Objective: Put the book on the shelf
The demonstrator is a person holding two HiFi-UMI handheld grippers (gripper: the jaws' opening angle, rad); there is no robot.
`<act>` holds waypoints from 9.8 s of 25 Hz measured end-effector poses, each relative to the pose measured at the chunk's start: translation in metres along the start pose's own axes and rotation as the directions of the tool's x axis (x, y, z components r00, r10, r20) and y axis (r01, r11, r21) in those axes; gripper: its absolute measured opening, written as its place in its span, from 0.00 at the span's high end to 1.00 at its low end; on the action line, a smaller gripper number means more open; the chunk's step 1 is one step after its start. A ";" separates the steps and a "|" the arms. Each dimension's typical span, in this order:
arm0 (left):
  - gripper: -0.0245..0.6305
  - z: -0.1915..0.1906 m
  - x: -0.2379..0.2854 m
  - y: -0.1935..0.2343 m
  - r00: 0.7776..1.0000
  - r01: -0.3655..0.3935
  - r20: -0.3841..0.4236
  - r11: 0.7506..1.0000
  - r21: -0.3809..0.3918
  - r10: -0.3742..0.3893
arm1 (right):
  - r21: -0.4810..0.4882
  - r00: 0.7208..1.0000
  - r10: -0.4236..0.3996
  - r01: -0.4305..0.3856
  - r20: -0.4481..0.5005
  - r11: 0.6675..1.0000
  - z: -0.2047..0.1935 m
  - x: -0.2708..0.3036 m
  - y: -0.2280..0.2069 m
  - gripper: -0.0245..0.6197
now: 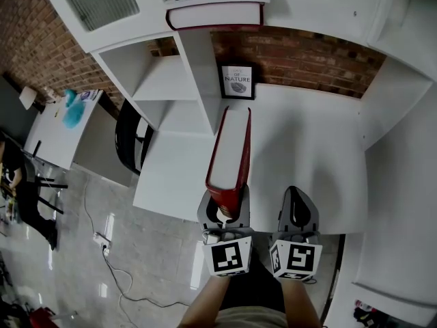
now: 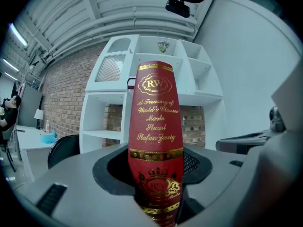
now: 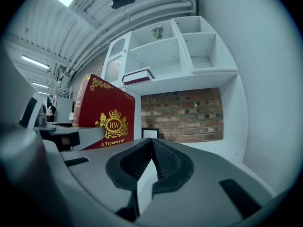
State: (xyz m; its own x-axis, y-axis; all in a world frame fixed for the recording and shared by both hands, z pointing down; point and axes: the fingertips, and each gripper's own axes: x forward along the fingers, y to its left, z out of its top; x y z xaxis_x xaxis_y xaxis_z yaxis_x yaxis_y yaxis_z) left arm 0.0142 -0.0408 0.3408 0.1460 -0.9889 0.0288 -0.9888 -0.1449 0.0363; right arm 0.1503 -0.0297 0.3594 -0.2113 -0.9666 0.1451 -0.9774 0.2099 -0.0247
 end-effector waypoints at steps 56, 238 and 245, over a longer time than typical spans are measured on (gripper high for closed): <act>0.59 -0.071 0.201 0.078 0.998 0.027 -0.055 1.000 0.001 -0.027 | -0.004 0.995 -0.064 0.064 -0.071 0.998 -0.028 0.193 0.010 0.94; 0.68 -0.126 0.257 0.098 0.980 -0.128 -0.136 0.986 0.111 0.143 | 0.128 0.920 0.319 -0.297 -0.226 0.946 -0.097 0.267 0.036 0.94; 0.68 -0.126 0.265 0.101 0.978 -0.139 -0.138 0.984 0.112 0.154 | 0.118 0.926 0.310 -0.291 -0.215 0.949 -0.094 0.267 0.035 0.94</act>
State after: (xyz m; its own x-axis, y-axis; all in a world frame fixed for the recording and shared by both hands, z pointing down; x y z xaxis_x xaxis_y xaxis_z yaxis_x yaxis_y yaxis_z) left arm -0.0435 -0.3128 0.4779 -0.0051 -0.9852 0.1713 -0.9967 -0.0088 -0.0802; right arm 0.0607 -0.2665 0.4904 -0.4975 -0.7981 0.3399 -0.8674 0.4629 -0.1826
